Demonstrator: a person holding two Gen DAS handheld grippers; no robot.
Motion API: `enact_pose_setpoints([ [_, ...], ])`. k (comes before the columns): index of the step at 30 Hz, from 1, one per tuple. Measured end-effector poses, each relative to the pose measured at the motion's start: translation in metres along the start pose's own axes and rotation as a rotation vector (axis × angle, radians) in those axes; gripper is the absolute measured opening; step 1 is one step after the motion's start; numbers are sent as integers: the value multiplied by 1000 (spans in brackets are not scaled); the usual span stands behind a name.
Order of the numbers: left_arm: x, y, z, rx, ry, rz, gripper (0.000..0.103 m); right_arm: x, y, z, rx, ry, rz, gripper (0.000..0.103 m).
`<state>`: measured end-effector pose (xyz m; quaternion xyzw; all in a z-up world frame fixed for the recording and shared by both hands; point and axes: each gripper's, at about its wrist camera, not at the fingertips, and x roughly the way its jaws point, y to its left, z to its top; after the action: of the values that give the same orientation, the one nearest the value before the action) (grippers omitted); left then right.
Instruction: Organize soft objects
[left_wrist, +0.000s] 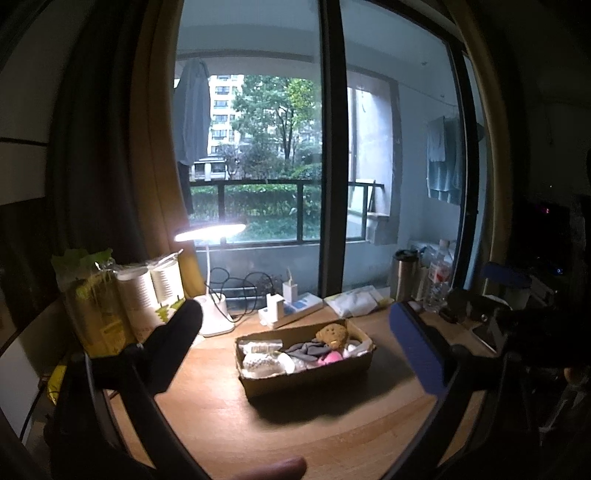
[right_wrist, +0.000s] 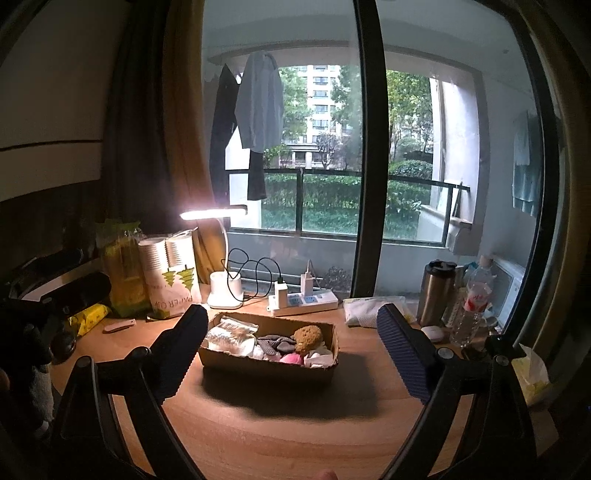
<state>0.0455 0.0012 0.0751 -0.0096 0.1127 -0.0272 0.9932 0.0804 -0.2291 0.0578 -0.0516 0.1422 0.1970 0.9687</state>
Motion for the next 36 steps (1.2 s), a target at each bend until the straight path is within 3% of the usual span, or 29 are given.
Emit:
enact_pose_setpoints([
  [36,1,4,0,-11,-5,1,102,1,0,2,2,-3,3,95],
])
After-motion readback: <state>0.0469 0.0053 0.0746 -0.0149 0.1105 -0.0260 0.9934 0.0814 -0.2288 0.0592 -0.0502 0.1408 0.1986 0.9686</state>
